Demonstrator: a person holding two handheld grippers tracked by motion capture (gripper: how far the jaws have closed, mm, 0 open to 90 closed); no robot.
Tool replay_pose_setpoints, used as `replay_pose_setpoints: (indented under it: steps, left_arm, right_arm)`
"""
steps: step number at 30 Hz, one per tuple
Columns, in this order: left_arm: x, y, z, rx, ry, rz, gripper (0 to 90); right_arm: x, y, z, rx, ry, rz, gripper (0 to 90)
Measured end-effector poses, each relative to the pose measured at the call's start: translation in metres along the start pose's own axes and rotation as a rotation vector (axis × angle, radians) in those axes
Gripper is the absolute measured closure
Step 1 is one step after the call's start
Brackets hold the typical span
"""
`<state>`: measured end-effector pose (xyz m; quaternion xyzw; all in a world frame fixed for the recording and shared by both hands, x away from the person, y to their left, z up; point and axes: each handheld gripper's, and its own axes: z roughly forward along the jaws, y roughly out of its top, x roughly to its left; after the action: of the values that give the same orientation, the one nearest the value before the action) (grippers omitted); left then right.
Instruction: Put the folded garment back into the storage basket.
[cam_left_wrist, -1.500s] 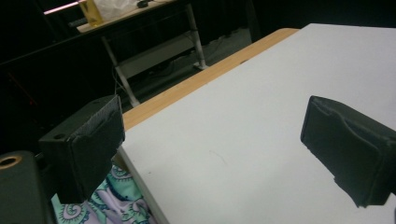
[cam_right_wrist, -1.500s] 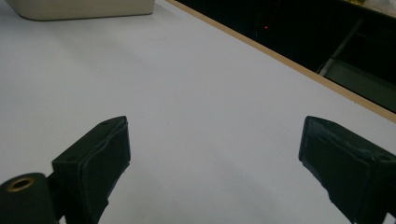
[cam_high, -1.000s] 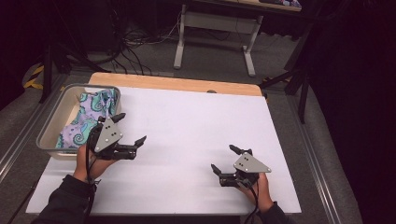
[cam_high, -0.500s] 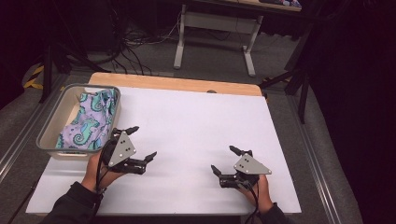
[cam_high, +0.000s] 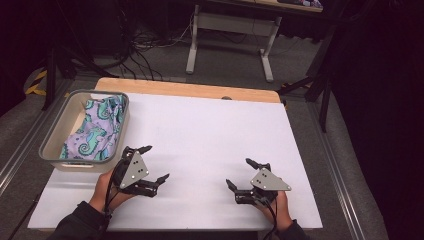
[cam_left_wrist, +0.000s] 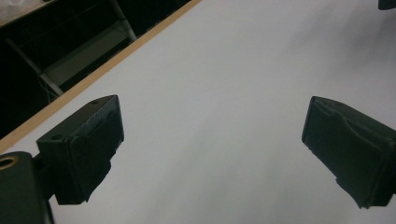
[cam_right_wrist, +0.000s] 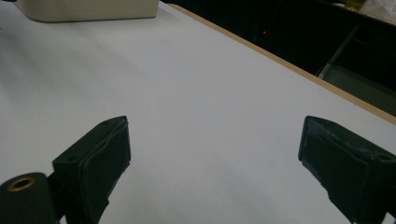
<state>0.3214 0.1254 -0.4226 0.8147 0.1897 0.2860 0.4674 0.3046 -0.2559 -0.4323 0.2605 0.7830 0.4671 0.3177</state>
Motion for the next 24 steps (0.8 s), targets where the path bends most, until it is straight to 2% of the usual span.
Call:
replay_pose_setpoints:
  steps: [10, 16, 17, 24]
  left_arm:
    - [-0.004, -0.015, 0.002, 0.008, -0.026, -0.031, 5.6]
    - [-0.007, -0.027, 0.003, 0.030, -0.032, -0.040, 5.4]
    - [-0.007, -0.030, 0.003, 0.041, -0.037, -0.055, 5.3]
    - [-0.007, -0.034, 0.001, 0.043, -0.032, -0.074, 5.2]
  right_arm:
    - [0.006, -0.005, -0.006, -0.010, -0.010, -0.009, 9.8]
    - [0.006, -0.007, -0.010, -0.020, -0.013, 0.004, 10.0]
    - [0.006, -0.008, -0.009, -0.018, -0.010, 0.003, 9.9]
    - [0.007, -0.011, -0.007, -0.013, 0.008, 0.005, 9.8]
